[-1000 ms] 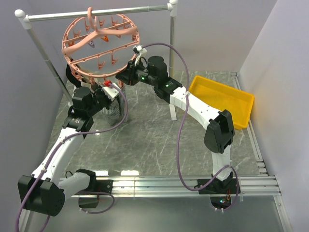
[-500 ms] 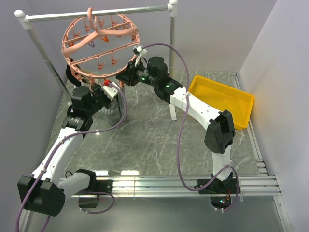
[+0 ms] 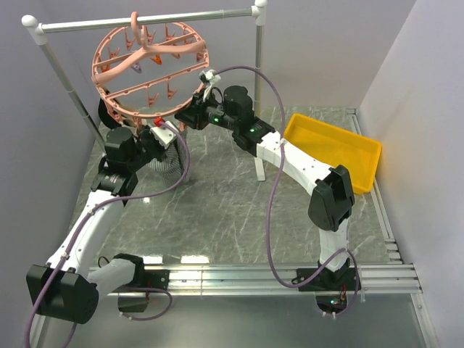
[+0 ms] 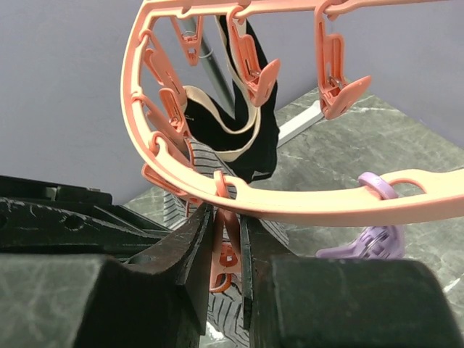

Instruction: Clip the underwear to the hanger

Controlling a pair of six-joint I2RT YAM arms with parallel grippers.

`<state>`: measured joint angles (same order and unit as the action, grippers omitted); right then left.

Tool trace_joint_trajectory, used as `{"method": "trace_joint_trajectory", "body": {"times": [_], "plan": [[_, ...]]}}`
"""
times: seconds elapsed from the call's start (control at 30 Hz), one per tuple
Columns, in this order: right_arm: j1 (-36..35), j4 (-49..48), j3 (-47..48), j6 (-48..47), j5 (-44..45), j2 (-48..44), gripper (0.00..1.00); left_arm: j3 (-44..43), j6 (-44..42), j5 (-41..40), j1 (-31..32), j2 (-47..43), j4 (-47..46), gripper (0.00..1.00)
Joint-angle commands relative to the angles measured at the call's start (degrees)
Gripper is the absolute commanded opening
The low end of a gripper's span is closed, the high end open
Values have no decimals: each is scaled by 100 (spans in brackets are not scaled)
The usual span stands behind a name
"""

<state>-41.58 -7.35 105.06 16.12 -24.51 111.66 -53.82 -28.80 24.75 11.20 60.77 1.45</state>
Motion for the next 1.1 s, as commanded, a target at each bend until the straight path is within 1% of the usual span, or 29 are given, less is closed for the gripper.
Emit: {"method": "trace_joint_trajectory", "body": {"times": [0.0, 0.07, 0.1, 0.27, 0.6, 0.7, 0.73, 0.8, 0.83, 1.0, 1.03, 1.07], "plan": [[19, -117, -125, -241, -63, -346, 0, -383, 137, 371, -48, 13, -163, 1], [19, -204, -161, -276, -71, -338, 0, -462, 172, 486, -57, 48, -163, 1], [27, -240, -161, -267, -89, -346, 0, -497, 181, 504, -57, 75, 28, 1], [27, -380, -222, -320, -212, -346, 0, -647, 313, 495, -57, 198, 109, 0], [19, -267, -196, -381, -151, -311, 0, -744, 524, 337, -101, 181, -5, 0], [27, -223, -187, -373, -124, -294, 7, -770, 481, 399, -109, 111, 65, 1], [19, -205, -170, -364, -141, -285, 11, -735, 454, 416, -109, 75, 57, 1], [36, -187, -170, -355, -168, -285, 15, -700, 428, 407, -118, 14, 21, 1], [45, -187, -178, -346, -168, -285, 19, -708, 419, 416, -118, 5, 39, 1], [45, -144, -143, -329, -150, -267, 27, -744, 427, 487, -118, -30, 66, 0], [45, -143, -143, -337, -150, -267, 31, -770, 419, 495, -118, -30, 74, 1], [54, -143, -143, -338, -133, -276, 32, -787, 401, 513, -110, -13, 100, 0]]}}
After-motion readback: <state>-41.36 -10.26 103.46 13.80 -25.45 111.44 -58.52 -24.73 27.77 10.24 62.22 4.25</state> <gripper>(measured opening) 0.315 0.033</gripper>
